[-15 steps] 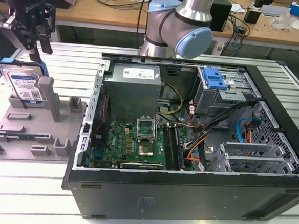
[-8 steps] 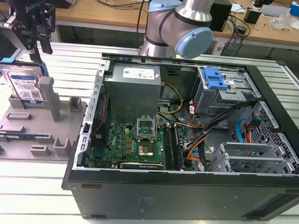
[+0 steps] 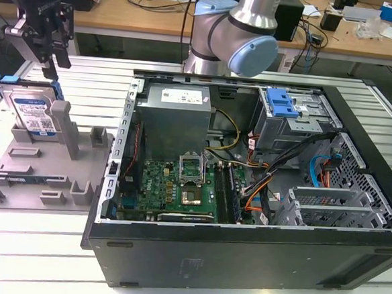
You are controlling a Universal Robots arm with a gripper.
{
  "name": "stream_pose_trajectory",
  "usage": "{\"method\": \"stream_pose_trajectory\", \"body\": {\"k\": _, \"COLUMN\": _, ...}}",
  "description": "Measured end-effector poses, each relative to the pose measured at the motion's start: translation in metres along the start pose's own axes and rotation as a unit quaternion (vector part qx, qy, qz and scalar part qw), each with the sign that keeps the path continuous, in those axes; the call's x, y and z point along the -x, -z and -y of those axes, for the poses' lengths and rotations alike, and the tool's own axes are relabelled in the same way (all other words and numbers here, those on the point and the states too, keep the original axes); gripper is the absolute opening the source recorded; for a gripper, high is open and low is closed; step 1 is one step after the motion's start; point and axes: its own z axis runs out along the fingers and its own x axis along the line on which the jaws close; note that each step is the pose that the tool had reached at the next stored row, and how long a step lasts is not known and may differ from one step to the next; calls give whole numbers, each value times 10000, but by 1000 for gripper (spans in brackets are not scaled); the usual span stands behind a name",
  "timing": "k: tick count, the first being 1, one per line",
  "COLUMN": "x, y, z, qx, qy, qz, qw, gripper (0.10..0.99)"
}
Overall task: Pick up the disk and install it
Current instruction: 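Pick up the disk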
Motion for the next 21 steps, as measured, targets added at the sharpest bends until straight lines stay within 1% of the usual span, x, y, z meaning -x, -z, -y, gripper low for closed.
{"method": "stream_pose_trajectory", "body": {"k": 2, "x": 19, "y": -1, "z": -5, "qx": -4, "qy": 135, "qz": 1, "qw": 9999, "gripper": 482}}
{"method": "stream_pose_trajectory", "body": {"k": 3, "x": 32, "y": -4, "z": -25, "qx": -6, "qy": 174, "qz": 1, "qw": 9998, "gripper": 482}}
{"method": "stream_pose_trajectory", "body": {"k": 4, "x": 41, "y": -7, "z": -62, "qx": -6, "qy": 180, "qz": 1, "qw": 9998, "gripper": 482}}
{"method": "stream_pose_trajectory", "body": {"k": 5, "x": 57, "y": -15, "z": -144, "qx": -6, "qy": 188, "qz": 1, "qw": 9998, "gripper": 482}}
{"method": "stream_pose_trajectory", "body": {"k": 6, "x": 66, "y": -24, "z": -207, "qx": -6, "qy": 192, "qz": 1, "qw": 9998, "gripper": 482}}
{"method": "stream_pose_trajectory", "body": {"k": 8, "x": 67, "y": -37, "z": -280, "qx": -6, "qy": 198, "qz": 1, "qw": 9998, "gripper": 482}}
{"method": "stream_pose_trajectory", "body": {"k": 12, "x": 49, "y": -71, "z": -460, "qx": -7, "qy": 206, "qz": 1, "qw": 9998, "gripper": 482}}
{"method": "stream_pose_trajectory", "body": {"k": 13, "x": 36, "y": -84, "z": -531, "qx": -7, "qy": 210, "qz": 1, "qw": 9998, "gripper": 482}}
{"method": "stream_pose_trajectory", "body": {"k": 14, "x": 27, "y": -95, "z": -577, "qx": -7, "qy": 217, "qz": 1, "qw": 9998, "gripper": 482}}
{"method": "stream_pose_trajectory", "body": {"k": 16, "x": 15, "y": -115, "z": -640, "qx": -8, "qy": 248, "qz": 1, "qw": 9997, "gripper": 482}}
{"method": "stream_pose_trajectory", "body": {"k": 18, "x": 9, "y": -129, "z": -673, "qx": -9, "qy": 287, "qz": 1, "qw": 9996, "gripper": 482}}
{"method": "stream_pose_trajectory", "body": {"k": 19, "x": 3, "y": -141, "z": -701, "qx": -10, "qy": 326, "qz": 2, "qw": 9995, "gripper": 482}}
{"method": "stream_pose_trajectory", "body": {"k": 21, "x": -1, "y": -157, "z": -728, "qx": -12, "qy": 383, "qz": 2, "qw": 9993, "gripper": 482}}
